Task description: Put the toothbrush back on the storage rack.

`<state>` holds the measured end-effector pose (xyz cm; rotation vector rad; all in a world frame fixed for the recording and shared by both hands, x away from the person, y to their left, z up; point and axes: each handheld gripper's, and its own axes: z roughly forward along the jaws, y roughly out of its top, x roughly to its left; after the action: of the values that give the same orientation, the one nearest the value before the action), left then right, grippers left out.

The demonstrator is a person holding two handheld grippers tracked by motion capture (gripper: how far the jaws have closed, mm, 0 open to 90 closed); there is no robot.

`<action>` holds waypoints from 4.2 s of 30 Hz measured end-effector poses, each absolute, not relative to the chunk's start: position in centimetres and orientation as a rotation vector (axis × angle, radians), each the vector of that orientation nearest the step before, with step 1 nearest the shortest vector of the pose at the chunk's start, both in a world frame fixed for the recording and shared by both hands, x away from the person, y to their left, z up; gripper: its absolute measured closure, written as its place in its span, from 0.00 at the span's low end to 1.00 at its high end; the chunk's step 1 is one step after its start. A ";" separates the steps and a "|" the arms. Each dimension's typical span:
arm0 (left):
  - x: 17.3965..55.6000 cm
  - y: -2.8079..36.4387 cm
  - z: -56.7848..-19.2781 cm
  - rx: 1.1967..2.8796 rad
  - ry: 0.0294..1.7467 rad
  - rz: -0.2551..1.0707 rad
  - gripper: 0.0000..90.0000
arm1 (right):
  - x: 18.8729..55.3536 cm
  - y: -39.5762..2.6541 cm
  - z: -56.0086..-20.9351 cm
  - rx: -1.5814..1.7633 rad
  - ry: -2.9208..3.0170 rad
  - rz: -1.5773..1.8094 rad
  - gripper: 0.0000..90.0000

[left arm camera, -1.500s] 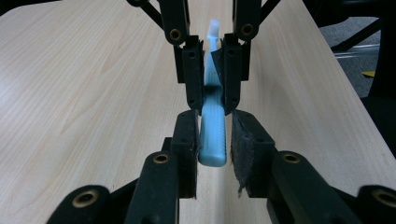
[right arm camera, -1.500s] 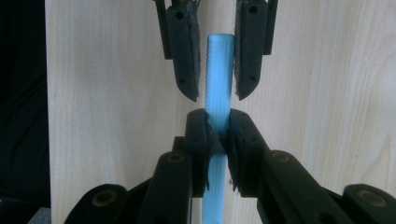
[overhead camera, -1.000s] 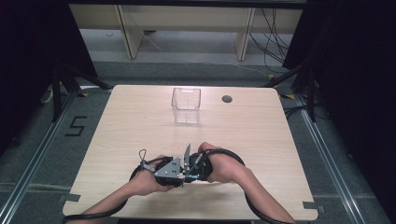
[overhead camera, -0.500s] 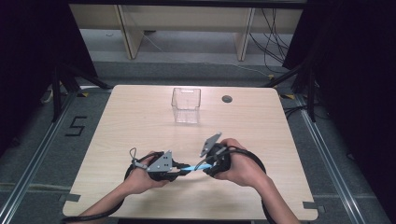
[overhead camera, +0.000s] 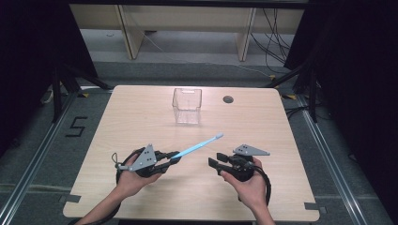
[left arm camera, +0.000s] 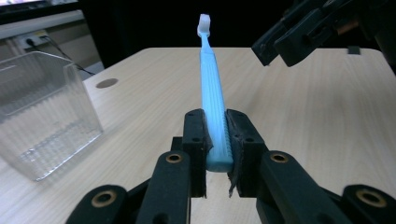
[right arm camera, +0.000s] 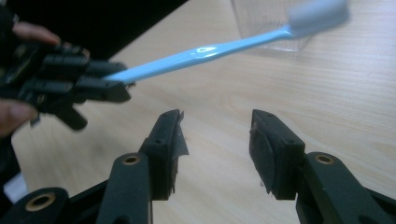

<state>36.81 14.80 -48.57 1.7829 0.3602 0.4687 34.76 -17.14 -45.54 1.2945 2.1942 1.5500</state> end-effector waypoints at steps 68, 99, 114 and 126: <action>36.3 13.7 -49.2 1.773 0.514 0.362 0.61 | 39.5 -11.7 -43.8 1.206 2.048 1.790 0.95; 39.1 9.9 -46.0 1.836 0.559 0.404 0.66 | 39.4 -9.2 -41.9 0.955 2.086 1.645 0.95; 39.4 10.0 -46.1 1.823 0.581 0.406 0.85 | 39.4 -8.9 -42.0 0.966 2.095 1.662 0.95; 39.4 10.4 -46.1 1.801 0.637 0.399 0.87 | 39.4 -9.0 -42.0 1.030 2.063 1.691 0.75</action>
<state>39.43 10.37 -46.11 1.8012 0.6366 0.3994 39.45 -8.96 -42.01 1.0300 2.0633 1.6905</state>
